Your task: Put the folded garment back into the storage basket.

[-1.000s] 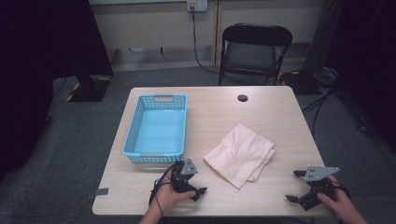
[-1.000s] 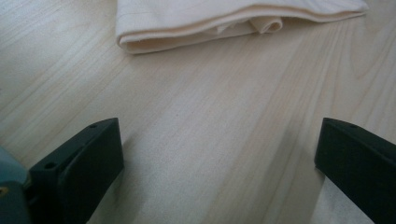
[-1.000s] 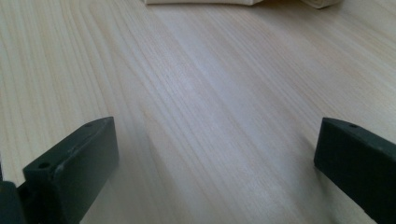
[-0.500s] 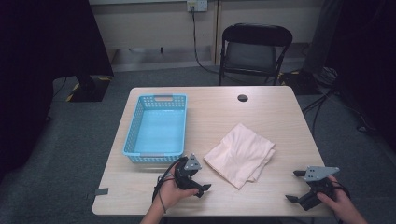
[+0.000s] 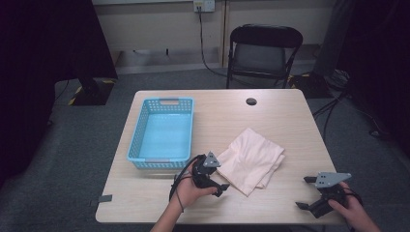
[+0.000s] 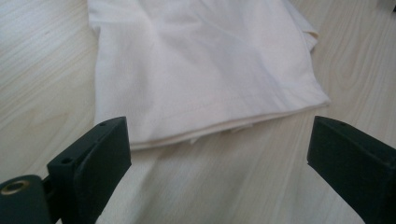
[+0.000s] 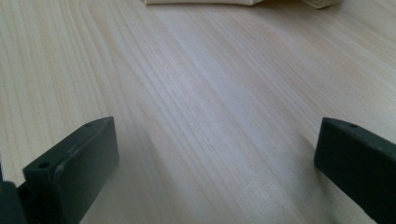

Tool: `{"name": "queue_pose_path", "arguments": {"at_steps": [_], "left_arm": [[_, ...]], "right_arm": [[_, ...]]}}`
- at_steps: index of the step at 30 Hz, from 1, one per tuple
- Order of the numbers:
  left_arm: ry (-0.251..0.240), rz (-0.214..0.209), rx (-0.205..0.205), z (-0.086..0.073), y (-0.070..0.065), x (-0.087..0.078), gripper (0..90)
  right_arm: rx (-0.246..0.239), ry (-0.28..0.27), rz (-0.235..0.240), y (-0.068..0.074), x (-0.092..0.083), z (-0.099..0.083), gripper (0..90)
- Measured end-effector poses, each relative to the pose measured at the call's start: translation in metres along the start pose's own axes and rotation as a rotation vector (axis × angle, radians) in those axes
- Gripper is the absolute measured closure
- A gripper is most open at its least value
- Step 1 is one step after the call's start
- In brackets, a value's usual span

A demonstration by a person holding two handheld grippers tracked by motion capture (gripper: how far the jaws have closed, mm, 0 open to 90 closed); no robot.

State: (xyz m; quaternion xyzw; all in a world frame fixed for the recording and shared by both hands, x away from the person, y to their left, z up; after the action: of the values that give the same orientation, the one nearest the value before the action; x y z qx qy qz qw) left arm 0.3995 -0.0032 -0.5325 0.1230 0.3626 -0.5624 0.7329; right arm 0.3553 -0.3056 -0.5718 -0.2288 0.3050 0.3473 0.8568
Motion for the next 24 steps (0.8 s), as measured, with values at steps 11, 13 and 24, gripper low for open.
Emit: {"name": "queue_pose_path", "arguments": {"at_steps": [11,13,24], "left_arm": [[0.000,-0.021,-0.018,0.029,0.004,0.019,4.2],[-0.006,-0.025,-0.020,0.034,0.006,0.024,4.6],[0.032,-0.020,-0.001,0.051,0.012,0.047,5.4]], "right_arm": [[0.000,0.000,0.000,0.000,0.000,0.000,0.0],[0.000,0.000,0.000,0.000,0.000,0.000,0.0],[0.000,0.000,0.000,0.000,0.000,0.000,0.0]]}}
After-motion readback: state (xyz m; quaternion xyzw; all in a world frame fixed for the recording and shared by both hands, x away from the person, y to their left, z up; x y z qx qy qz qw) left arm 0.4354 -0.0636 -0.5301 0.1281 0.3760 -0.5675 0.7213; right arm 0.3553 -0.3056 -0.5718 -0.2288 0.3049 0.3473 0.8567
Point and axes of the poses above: each handheld gripper's, and its own axes: x roughly forward along the jaws, z roughly out of its top, y roughly to its left, the point moved 9 cm from there along x, roughly forward along the jaws, and after that the axes turned 14 degrees about -z, right-handed, at the moved point
